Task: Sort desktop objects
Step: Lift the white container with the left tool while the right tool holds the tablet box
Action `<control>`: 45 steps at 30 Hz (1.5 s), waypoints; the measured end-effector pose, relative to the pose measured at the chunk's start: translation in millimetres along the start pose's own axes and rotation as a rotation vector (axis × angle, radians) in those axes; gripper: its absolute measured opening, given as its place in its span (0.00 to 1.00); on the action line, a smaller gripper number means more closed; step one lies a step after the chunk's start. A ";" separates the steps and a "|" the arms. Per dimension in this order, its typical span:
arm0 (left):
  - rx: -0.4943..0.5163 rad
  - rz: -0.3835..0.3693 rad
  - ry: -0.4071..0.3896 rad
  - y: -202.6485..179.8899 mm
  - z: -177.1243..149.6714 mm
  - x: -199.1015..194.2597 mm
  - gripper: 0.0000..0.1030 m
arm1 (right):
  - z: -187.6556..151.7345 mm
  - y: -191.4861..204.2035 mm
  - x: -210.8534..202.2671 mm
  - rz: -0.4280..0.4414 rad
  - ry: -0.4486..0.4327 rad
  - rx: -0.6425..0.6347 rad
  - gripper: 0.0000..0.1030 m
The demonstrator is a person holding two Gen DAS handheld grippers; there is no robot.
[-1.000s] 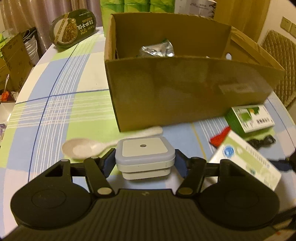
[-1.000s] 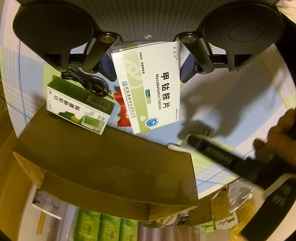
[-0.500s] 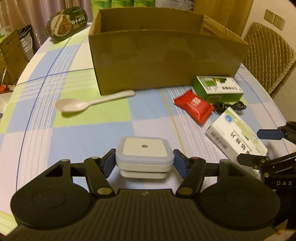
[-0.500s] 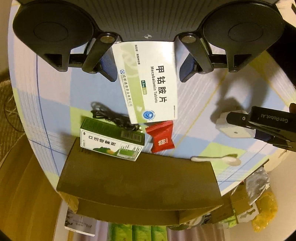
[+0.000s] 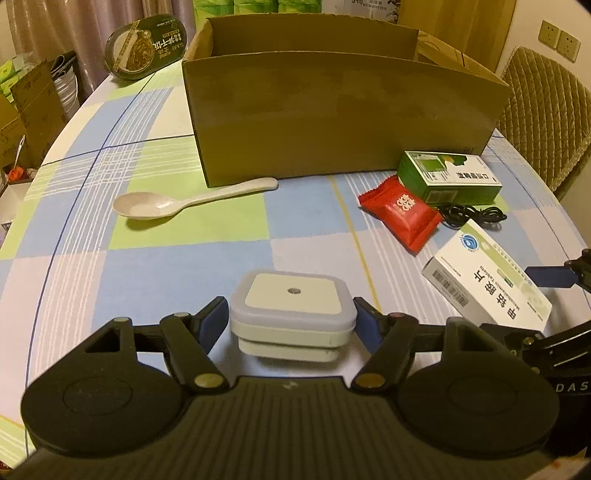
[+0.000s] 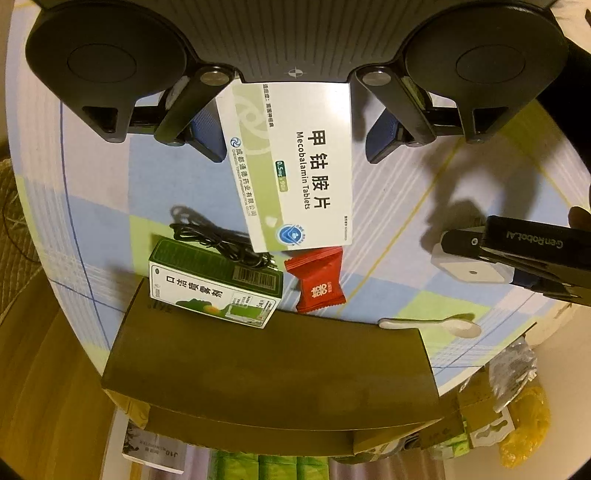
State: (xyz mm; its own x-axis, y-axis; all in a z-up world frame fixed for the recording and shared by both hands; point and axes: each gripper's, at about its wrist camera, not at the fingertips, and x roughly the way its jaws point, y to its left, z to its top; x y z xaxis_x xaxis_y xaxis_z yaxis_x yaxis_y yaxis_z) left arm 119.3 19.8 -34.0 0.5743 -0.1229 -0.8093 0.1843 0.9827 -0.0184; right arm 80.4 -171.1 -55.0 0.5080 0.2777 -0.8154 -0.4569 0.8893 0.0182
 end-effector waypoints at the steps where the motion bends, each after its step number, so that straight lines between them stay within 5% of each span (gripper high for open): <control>1: 0.008 0.000 -0.005 -0.7 0.0 1.1 0.66 | 0.4 -0.1 0.3 0.001 -0.001 0.002 0.77; 10: 0.093 -0.001 -0.019 -5.2 -3.1 2.8 0.59 | 2.0 -1.5 4.2 0.005 0.000 0.013 0.77; 23: 0.056 -0.029 -0.034 -4.1 -5.0 -10.1 0.59 | 1.9 -3.5 8.9 -0.004 0.014 0.024 0.77; 27: 0.047 -0.033 -0.037 -3.7 -6.7 -12.8 0.59 | 2.0 -4.6 9.3 -0.008 0.017 0.033 0.67; 45: 0.030 -0.027 -0.106 1.4 1.0 -40.0 0.59 | 15.1 10.2 -37.1 -0.037 -0.099 0.015 0.66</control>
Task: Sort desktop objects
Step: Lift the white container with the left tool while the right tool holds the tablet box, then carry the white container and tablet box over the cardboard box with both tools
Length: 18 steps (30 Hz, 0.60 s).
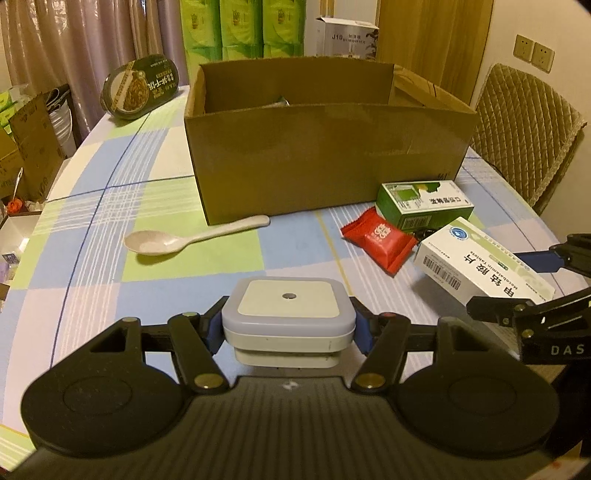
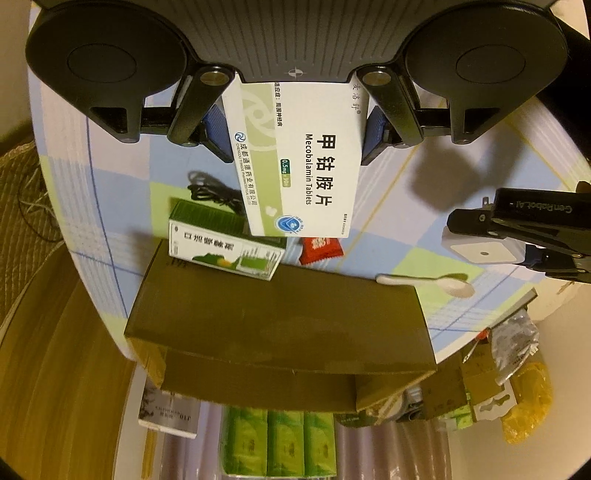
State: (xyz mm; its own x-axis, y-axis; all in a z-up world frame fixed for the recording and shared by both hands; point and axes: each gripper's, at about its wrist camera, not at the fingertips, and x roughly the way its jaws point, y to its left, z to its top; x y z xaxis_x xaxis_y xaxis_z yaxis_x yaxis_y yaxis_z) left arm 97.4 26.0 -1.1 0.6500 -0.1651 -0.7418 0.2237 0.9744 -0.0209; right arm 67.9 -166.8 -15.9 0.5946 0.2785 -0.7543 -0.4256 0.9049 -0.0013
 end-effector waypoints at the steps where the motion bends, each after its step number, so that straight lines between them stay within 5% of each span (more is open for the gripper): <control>1: 0.000 0.000 -0.003 0.3 0.9 -1.3 0.59 | 1.1 0.0 -1.8 -0.001 -0.005 0.001 0.66; 18: 0.022 0.006 -0.089 3.4 40.4 -19.1 0.59 | 51.3 -7.5 -30.2 -0.019 -0.129 -0.018 0.66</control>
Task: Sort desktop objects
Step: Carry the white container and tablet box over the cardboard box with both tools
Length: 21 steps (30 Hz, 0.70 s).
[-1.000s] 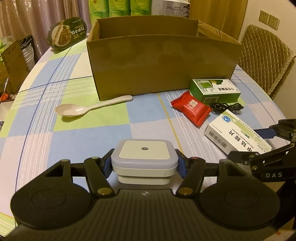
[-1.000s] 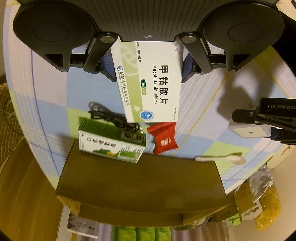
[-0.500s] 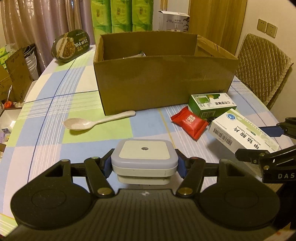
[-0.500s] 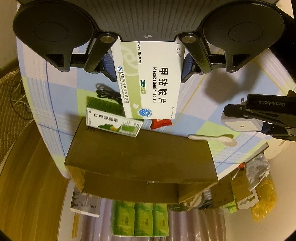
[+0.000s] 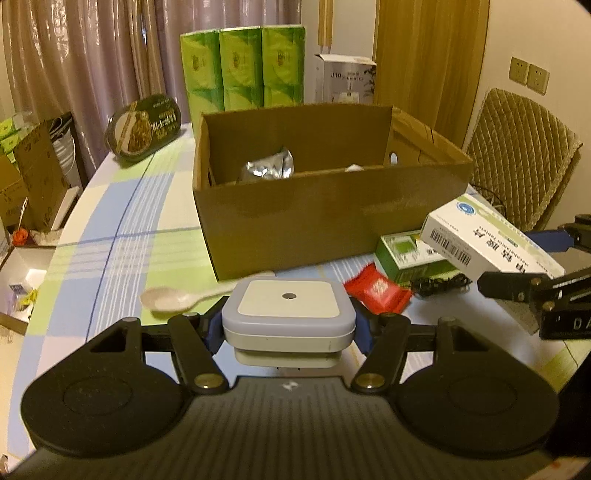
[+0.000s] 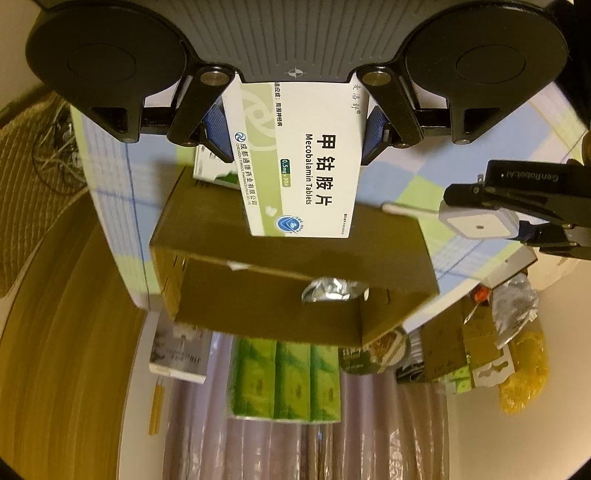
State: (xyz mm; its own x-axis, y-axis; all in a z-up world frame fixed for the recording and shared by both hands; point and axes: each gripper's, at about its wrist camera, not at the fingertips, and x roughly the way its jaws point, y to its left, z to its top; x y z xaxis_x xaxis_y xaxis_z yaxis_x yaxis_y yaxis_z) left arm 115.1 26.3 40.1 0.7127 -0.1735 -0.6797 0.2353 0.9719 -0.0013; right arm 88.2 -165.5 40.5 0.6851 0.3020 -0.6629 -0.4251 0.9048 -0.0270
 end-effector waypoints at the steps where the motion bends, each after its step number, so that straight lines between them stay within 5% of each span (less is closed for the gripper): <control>1: 0.004 0.000 -0.004 0.6 2.6 -0.3 0.59 | 3.4 -1.3 -0.3 -0.002 -0.006 -0.001 0.66; 21: 0.062 -0.011 -0.096 9.0 80.7 8.5 0.59 | 87.5 -42.9 20.0 -0.020 -0.088 -0.007 0.66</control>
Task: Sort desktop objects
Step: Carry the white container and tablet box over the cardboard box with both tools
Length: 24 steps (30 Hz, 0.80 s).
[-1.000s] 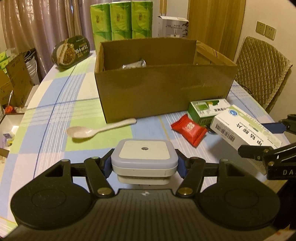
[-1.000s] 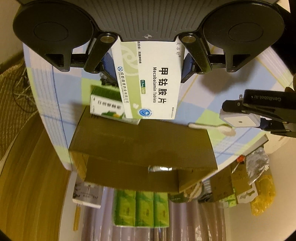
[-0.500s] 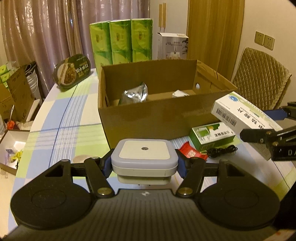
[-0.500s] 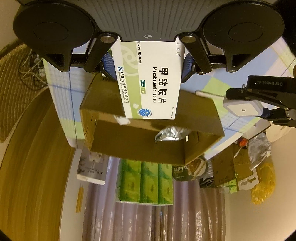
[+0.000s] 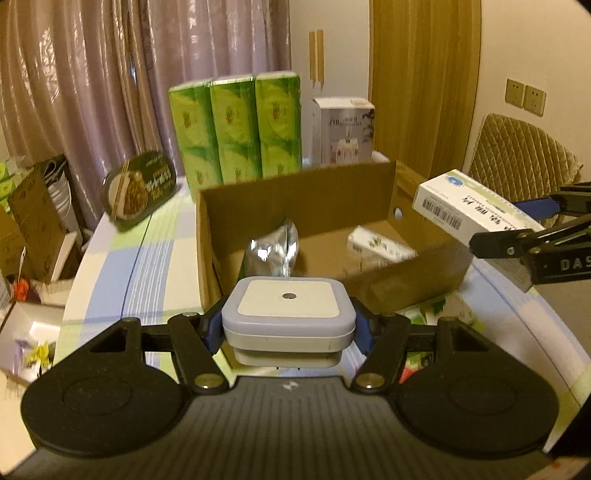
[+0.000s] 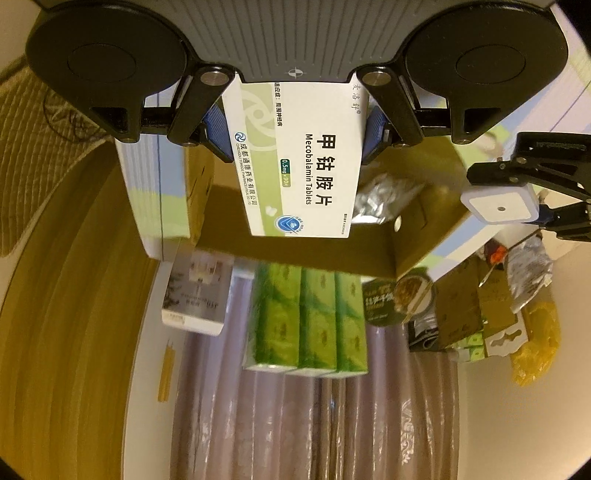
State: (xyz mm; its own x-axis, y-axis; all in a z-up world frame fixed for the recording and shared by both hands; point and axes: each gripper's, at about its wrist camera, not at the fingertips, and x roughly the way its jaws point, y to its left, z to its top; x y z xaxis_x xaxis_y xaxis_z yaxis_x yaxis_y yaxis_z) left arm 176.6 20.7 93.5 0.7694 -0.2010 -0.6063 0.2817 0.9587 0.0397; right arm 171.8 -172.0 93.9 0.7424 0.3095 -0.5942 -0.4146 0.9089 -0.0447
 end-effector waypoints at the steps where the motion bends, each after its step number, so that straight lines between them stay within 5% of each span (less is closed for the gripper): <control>1: 0.000 -0.004 -0.007 0.5 7.0 2.4 0.59 | 5.3 -2.2 3.8 -0.001 -0.003 -0.002 0.66; 13: -0.008 -0.075 -0.045 3.5 73.5 56.3 0.59 | 46.5 -30.7 61.6 0.009 0.015 0.017 0.66; 24: -0.037 -0.089 0.032 11.3 70.9 119.7 0.59 | 39.5 -56.1 108.9 0.006 0.088 0.078 0.66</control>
State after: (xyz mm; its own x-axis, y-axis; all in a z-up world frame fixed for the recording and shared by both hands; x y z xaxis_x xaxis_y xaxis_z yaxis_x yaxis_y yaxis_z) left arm 312.5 -6.8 77.6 0.7238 -0.2796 -0.6309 0.3261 0.9443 -0.0445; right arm 296.7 -178.3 63.4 0.6899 0.2921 -0.6624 -0.3738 0.9273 0.0196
